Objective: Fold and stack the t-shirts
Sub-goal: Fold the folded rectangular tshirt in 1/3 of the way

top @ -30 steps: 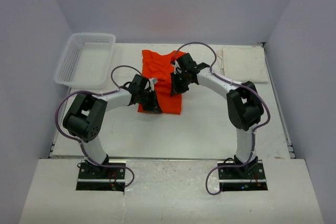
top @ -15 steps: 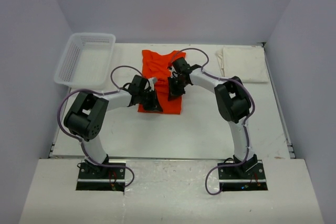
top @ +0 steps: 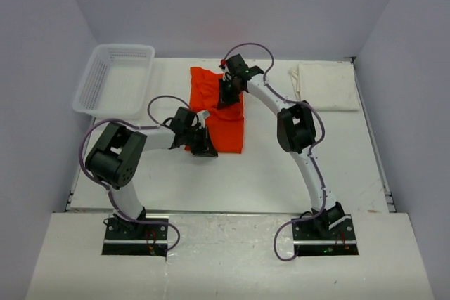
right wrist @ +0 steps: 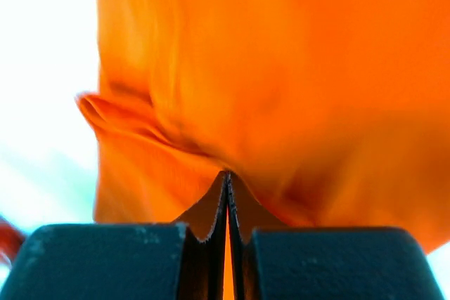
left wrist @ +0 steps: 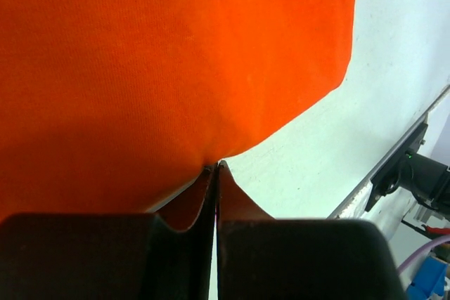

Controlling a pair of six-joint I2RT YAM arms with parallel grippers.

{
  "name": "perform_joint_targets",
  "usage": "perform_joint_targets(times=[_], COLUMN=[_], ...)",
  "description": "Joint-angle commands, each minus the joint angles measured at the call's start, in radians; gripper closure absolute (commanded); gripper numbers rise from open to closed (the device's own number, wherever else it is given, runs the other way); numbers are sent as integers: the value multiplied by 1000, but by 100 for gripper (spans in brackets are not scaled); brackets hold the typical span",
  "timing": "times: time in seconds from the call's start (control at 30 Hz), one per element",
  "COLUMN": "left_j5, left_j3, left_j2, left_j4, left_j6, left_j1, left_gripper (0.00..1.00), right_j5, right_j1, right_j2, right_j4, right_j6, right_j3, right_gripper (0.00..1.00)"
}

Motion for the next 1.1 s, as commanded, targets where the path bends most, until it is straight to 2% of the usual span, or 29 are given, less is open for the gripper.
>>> perform_joint_targets(times=[0.0,0.07,0.2,0.3,0.37,0.4,0.43,0.5,0.6,0.7,0.8,0.9,1.07], left_j5=[-3,0,5,-30,-73,-89,-105,-106,-96,-95,-115,-73,-30], left_j3=[-48,-56,-57,-36,-16,-5,18,53,177,323,441,525,566], left_j2=[14,7,-63,-158,-215,-273,-296,-330,-264,-166,-56,47,154], left_j4=[36,36,15,-34,-85,-97,-108,-114,-148,-165,-189,-183,-128], left_j6=[4,10,20,44,55,56,58,56,75,96,127,139,139], left_j1=[2,2,-3,-21,-42,-47,-53,-56,-56,-56,-50,-42,-33], left_gripper=[100,100,100,100,100,100,100,100,100,100,100,100,100], right_j5=[-3,-51,-135,-122,-88,-77,-70,-42,-51,-100,-143,-157,-195], right_j1=[-72,-122,-202,-205,-196,-192,-188,-188,-185,-152,-100,-35,-15], right_j2=[125,168,-42,-170,-262,-372,-423,-528,-577,-686,-723,-748,-761], right_j4=[-116,-117,116,29,32,53,72,99,84,174,239,280,371], right_j6=[17,38,25,-69,-98,-106,-110,-86,-40,-15,3,0,12], right_j3=[323,471,266,274,150,83,-49,-154,-318,-589,-706,-808,-952], right_gripper=[100,100,100,100,100,100,100,100,100,100,100,100,100])
